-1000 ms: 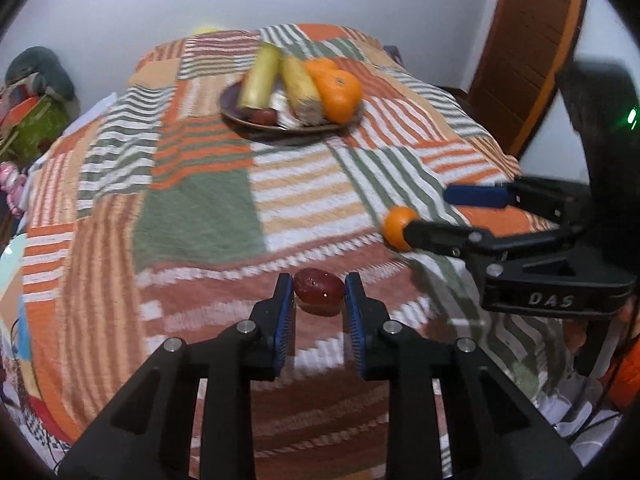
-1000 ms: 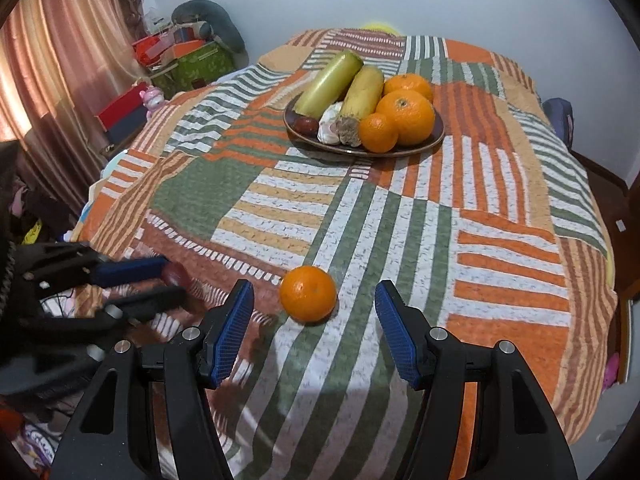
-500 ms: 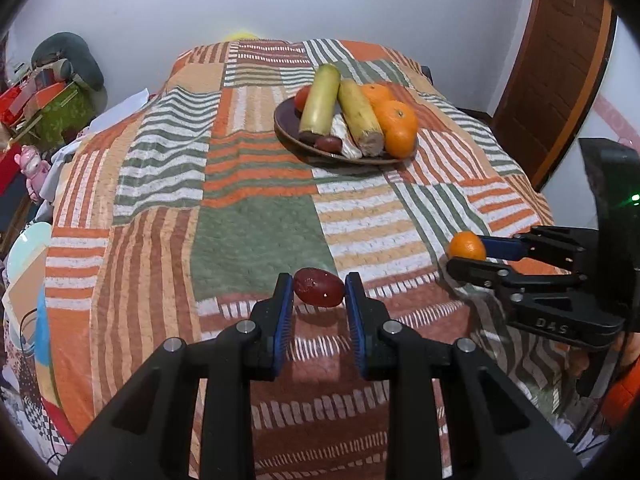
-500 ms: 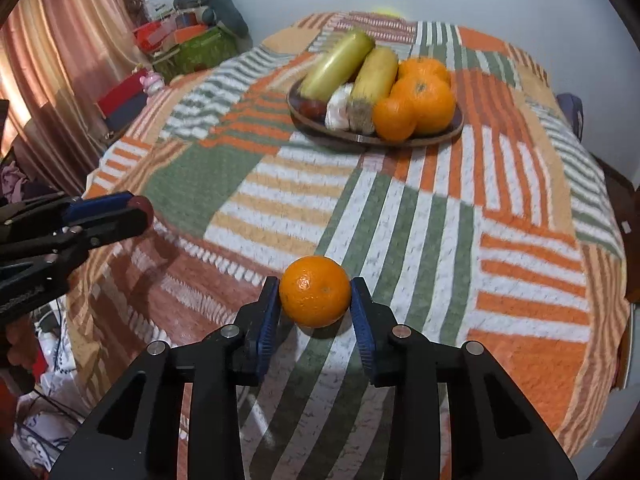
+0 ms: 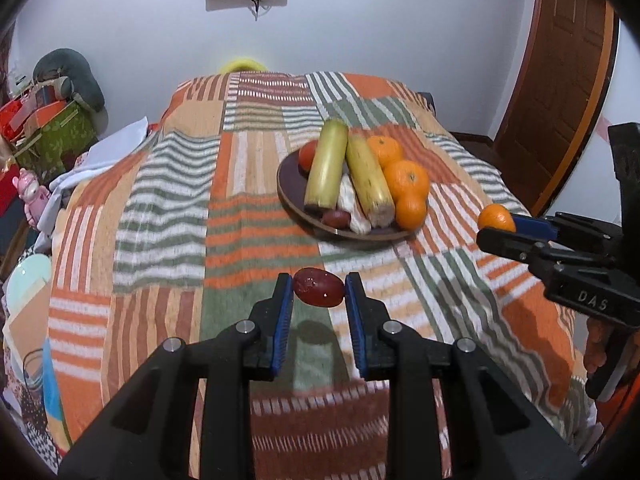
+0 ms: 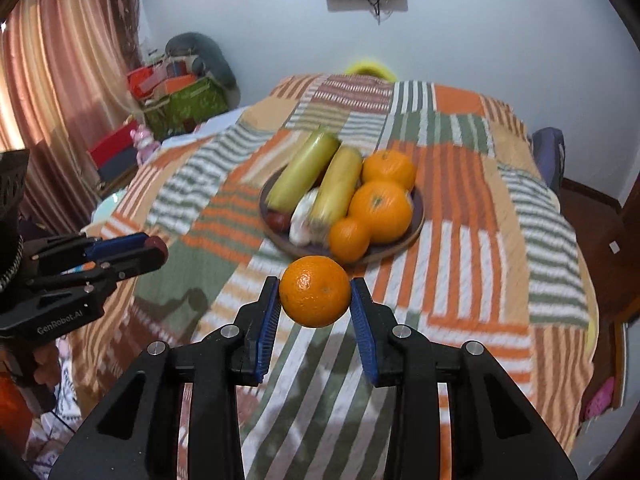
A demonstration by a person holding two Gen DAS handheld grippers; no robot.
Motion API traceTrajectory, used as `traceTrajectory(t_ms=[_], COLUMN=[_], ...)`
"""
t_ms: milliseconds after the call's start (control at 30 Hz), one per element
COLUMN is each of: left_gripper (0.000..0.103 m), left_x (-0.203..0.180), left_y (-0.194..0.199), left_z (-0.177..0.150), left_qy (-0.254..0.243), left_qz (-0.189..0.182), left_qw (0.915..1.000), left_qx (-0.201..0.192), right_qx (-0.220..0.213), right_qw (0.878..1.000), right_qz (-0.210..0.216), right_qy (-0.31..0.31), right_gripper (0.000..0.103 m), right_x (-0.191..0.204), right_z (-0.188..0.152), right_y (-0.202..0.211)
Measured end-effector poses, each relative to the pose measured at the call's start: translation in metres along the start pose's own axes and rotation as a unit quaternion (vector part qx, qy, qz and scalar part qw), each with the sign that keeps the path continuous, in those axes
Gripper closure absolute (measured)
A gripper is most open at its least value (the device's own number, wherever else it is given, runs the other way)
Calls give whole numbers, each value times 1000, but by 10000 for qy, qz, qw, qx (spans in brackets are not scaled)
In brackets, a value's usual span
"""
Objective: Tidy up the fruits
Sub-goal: 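Carry the mandarin and plum onto the plate and open both grippers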
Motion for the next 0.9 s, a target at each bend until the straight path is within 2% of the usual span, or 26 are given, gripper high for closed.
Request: traceTrajectory(t_ms=[533, 900], left_gripper=[77, 77], left_x=[15, 34], left_y=[-54, -98], left_z=[69, 92], left_qy=[-145, -219], left_qz=[-30, 86], left_qw=[9995, 9995], left_qx=[-284, -222], right_qx=[-526, -457], right_qw=[9985, 9985], right_qz=[-170, -273], right_qy=[24, 140], right_gripper=[71, 71], right_x=[-24, -32], right_z=[59, 75], right_y=[-30, -64])
Point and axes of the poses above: each gripper's, at about its wrist camera, not at the fingertips, and y roughly against the way its jaws point, x to its left, z to its top, the point moved 1 cm from there along -y, roughly the way its jaws point, and after that the axes turned 8 degrees about -z, right-handed, at the moved point
